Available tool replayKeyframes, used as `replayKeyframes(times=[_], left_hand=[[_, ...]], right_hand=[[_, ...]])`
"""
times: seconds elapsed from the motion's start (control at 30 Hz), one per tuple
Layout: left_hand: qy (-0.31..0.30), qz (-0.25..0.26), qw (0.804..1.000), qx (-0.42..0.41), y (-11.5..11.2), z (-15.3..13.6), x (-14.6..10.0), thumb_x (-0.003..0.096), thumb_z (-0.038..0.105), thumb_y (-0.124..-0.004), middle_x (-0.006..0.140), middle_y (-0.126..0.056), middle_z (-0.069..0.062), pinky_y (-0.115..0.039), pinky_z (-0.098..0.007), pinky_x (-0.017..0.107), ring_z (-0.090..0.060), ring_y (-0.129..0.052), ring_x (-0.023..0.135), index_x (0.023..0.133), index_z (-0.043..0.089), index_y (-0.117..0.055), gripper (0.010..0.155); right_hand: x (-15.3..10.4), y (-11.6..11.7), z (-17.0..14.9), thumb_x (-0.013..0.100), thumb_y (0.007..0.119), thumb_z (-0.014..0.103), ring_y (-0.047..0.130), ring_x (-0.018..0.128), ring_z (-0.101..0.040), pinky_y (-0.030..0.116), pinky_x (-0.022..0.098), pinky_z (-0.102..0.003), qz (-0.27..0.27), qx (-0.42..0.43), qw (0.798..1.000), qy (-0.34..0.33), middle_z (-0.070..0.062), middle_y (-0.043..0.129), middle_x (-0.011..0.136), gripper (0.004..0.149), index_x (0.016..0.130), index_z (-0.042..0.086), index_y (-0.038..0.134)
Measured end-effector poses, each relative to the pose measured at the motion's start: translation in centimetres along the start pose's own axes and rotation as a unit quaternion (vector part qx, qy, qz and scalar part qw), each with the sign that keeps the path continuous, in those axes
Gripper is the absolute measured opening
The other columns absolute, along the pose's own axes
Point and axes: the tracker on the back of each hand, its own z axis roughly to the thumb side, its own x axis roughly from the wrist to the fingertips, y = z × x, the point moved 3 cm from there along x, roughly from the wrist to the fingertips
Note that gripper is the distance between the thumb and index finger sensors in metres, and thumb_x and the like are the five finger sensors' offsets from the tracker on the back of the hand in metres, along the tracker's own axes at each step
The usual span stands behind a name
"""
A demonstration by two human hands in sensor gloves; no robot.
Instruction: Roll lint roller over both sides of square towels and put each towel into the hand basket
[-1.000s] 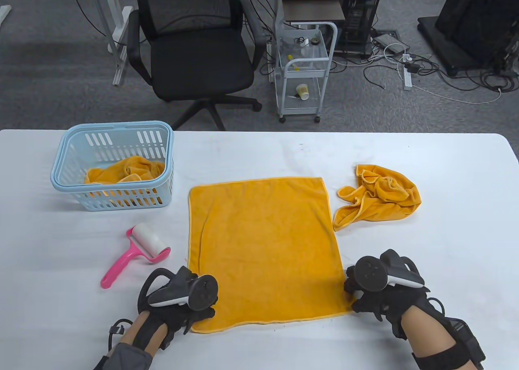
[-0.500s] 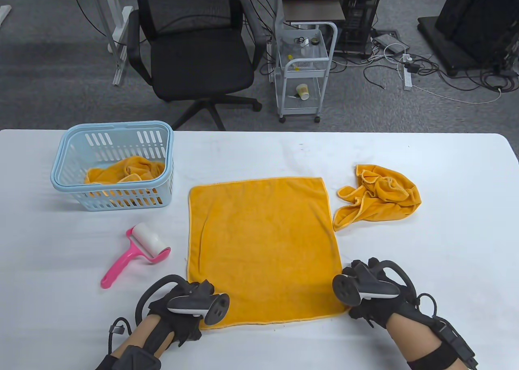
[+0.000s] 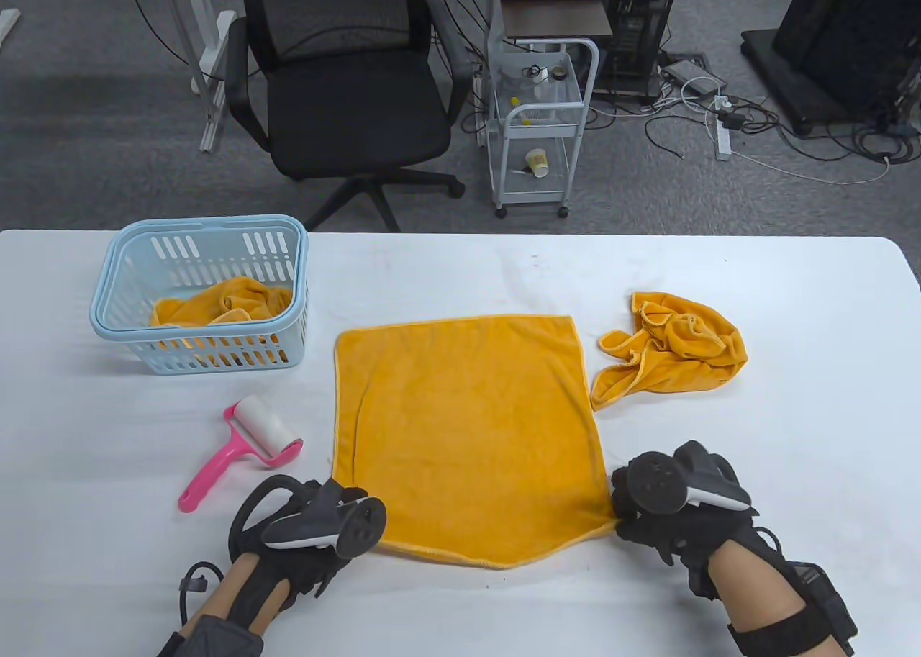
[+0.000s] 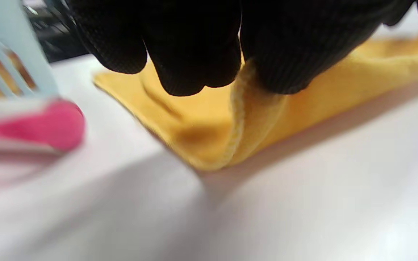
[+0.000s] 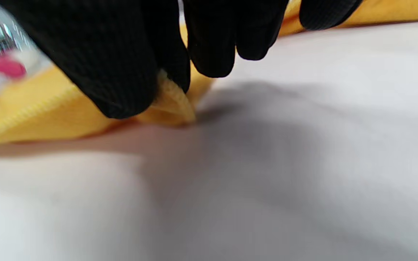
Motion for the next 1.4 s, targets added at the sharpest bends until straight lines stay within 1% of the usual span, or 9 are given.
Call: replayKeyframes(times=[0.27,0.43,0.57,0.7,0.83,1.0,1.1,1.27,1.4], left_hand=[[0.088,0.19,0.978,0.015,11.2,-3.5,-7.1,0.0508,0.042,-0.083,0.09,-0.091,0.007,-0.076,-0.057,0.069,-0.023,-0.102,0.075,0.086,0.042,-0.071,0.037],[0.1,0.274,0.956,0.031,17.0,-3.4,-11.7,0.0503,0.041,-0.085,0.086,-0.094,0.007,-0.076,-0.057,0.069,-0.021,-0.103,0.069,0.086,0.042,-0.073,0.038],[0.108,0.34,0.933,0.042,21.6,-2.9,-15.9,0.0501,0.041,-0.086,0.084,-0.095,0.007,-0.076,-0.058,0.069,-0.02,-0.103,0.067,0.086,0.042,-0.074,0.038],[0.107,0.375,0.921,0.023,24.8,-3.1,-18.7,0.0509,0.04,-0.086,0.084,-0.095,0.007,-0.075,-0.058,0.069,-0.02,-0.102,0.067,0.088,0.043,-0.074,0.039],[0.119,0.356,0.927,0.01,26.8,-4.2,-18.3,0.0513,0.04,-0.086,0.083,-0.095,0.007,-0.075,-0.059,0.069,-0.02,-0.102,0.067,0.089,0.043,-0.075,0.039],[0.149,0.276,0.949,0.0,25.3,-6.4,-12.6,0.0512,0.04,-0.086,0.083,-0.096,0.007,-0.074,-0.059,0.07,-0.021,-0.102,0.068,0.088,0.042,-0.075,0.039],[0.169,0.205,0.964,0.002,21.8,-7.7,-7.3,0.0512,0.042,-0.086,0.084,-0.095,0.007,-0.073,-0.06,0.071,-0.021,-0.101,0.069,0.089,0.042,-0.074,0.039],[0.188,0.107,0.976,-0.015,13.8,-9.4,1.0,0.0511,0.044,-0.084,0.088,-0.091,0.009,-0.072,-0.059,0.071,-0.023,-0.099,0.074,0.089,0.041,-0.071,0.04],[0.199,0.056,0.978,-0.031,8.9,-9.9,5.3,0.0513,0.044,-0.082,0.092,-0.088,0.008,-0.071,-0.059,0.071,-0.025,-0.097,0.078,0.089,0.041,-0.071,0.039]], right_hand=[[-4.5,-10.6,0.8,0.047,0.096,0.039,0.063,0.101,-0.049,0.053,0.067,-0.073,-0.154,0.074,0.985,-0.04,-0.016,0.073,0.105,0.04,0.079,0.016,0.089],[-9.0,-18.1,4.0,0.048,0.096,0.04,0.063,0.102,-0.048,0.054,0.067,-0.073,-0.22,0.049,0.972,-0.071,-0.015,0.073,0.105,0.04,0.079,0.017,0.089],[-12.5,-22.8,6.2,0.048,0.095,0.041,0.063,0.102,-0.048,0.054,0.067,-0.073,-0.255,0.05,0.961,-0.098,-0.014,0.074,0.106,0.04,0.079,0.017,0.089],[-14.5,-26.0,7.3,0.048,0.095,0.042,0.063,0.102,-0.048,0.054,0.067,-0.073,-0.28,0.059,0.952,-0.111,-0.014,0.074,0.106,0.04,0.08,0.017,0.089],[-13.8,-28.2,7.0,0.048,0.095,0.042,0.063,0.102,-0.048,0.054,0.067,-0.073,-0.28,0.087,0.95,-0.106,-0.014,0.074,0.106,0.04,0.08,0.017,0.089],[-8.2,-26.9,4.8,0.049,0.095,0.042,0.063,0.102,-0.049,0.054,0.067,-0.073,-0.23,0.11,0.965,-0.057,-0.015,0.074,0.106,0.04,0.08,0.017,0.089],[-3.2,-23.6,2.9,0.049,0.095,0.041,0.063,0.102,-0.049,0.054,0.067,-0.073,-0.186,0.12,0.975,-0.012,-0.015,0.074,0.106,0.04,0.08,0.017,0.088],[4.7,-16.0,-0.1,0.048,0.094,0.04,0.063,0.101,-0.048,0.053,0.068,-0.073,-0.116,0.141,0.981,0.064,-0.015,0.073,0.105,0.04,0.081,0.018,0.087],[8.5,-11.4,-1.8,0.048,0.094,0.039,0.062,0.101,-0.047,0.052,0.068,-0.073,-0.083,0.121,0.982,0.121,-0.015,0.072,0.106,0.04,0.081,0.019,0.087]])
